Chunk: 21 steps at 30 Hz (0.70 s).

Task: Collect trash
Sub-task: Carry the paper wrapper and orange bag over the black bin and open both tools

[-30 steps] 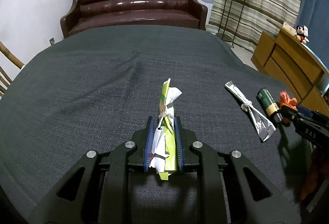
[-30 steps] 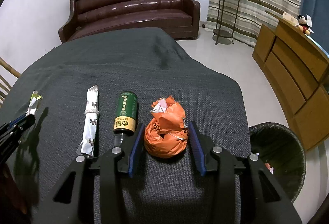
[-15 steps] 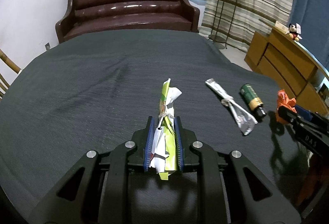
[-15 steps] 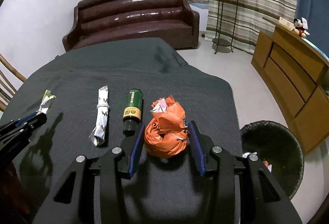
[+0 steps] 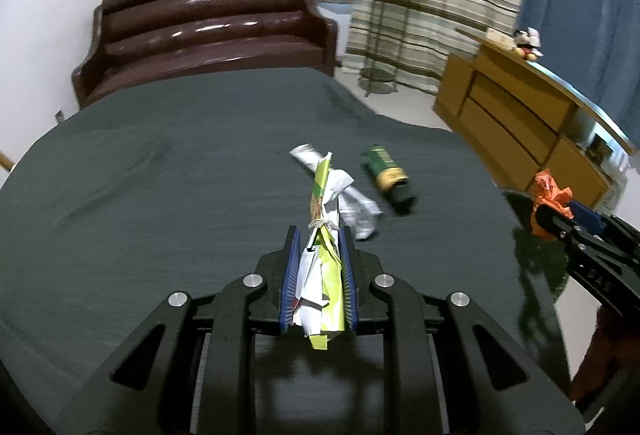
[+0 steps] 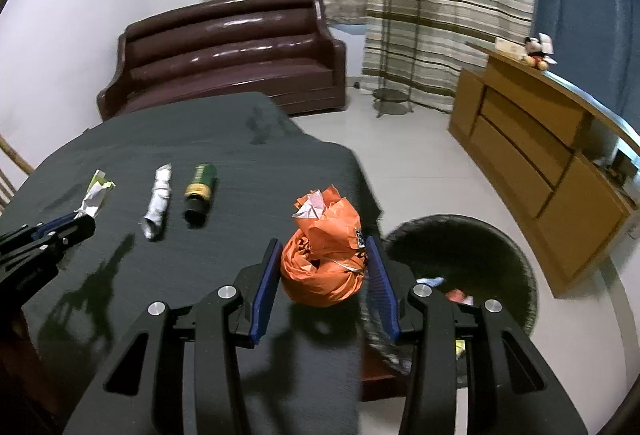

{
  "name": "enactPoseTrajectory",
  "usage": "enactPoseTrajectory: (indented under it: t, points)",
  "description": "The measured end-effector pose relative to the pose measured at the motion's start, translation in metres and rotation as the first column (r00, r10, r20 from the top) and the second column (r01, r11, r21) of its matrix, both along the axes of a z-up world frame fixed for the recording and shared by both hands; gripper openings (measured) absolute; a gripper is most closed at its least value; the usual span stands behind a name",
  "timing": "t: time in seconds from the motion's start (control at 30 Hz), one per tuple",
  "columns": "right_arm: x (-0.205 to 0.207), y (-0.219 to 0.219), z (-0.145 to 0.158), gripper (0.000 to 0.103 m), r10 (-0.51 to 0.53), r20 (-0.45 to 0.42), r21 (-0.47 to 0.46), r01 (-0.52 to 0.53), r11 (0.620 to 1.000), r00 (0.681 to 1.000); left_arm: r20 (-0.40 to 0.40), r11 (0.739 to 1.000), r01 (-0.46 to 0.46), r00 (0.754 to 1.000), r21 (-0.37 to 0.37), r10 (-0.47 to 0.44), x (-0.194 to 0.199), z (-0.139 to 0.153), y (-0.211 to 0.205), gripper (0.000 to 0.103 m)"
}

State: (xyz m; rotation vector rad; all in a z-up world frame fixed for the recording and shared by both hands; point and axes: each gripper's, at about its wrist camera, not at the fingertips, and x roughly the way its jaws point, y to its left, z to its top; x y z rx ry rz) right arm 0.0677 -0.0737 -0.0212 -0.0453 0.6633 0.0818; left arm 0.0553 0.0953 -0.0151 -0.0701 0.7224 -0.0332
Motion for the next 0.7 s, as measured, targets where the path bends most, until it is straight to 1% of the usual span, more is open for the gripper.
enactPoseTrajectory:
  t: [0.2, 0.43, 0.7]
  points:
    - [-0.007, -0.037, 0.002, 0.043, -0.076, 0.019, -0.001, 0.076, 0.997, 0.997, 0.026, 0.997, 0.082, 0.996, 0.012, -0.083, 0.000, 0.006, -0.043, 0.019]
    - [-0.014, -0.072, 0.004, 0.043, -0.136, 0.039, -0.003, 0.136, 0.991, 0.990, 0.054, 0.984, 0.176, 0.983, 0.028, -0.177, 0.007, 0.011, -0.094, 0.019]
    - [-0.014, -0.101, 0.002, 0.044, -0.183, 0.048, 0.014, 0.182, 0.983, 0.982, 0.077, 0.969, 0.244, 0.966, 0.037, -0.246, 0.016, 0.012, -0.138, 0.020]
